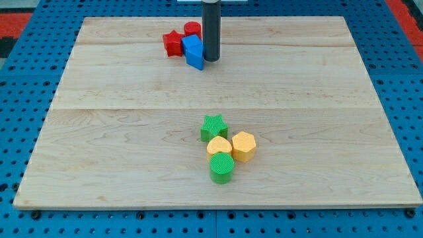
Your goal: Push the red circle to the top left of the red star
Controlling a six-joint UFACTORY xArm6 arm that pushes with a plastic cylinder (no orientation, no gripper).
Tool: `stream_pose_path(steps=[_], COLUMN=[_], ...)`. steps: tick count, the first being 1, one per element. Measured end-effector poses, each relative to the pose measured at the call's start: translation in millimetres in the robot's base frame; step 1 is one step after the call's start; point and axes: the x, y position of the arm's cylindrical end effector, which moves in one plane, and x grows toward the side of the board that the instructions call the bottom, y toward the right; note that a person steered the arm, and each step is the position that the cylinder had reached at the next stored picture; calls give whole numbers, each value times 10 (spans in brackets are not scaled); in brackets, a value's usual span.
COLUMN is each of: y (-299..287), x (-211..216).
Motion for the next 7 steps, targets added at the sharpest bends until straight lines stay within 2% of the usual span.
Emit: stream_pose_path(steps=[4,6,7], y=[119,27,-364], x=[-3,-864,-970])
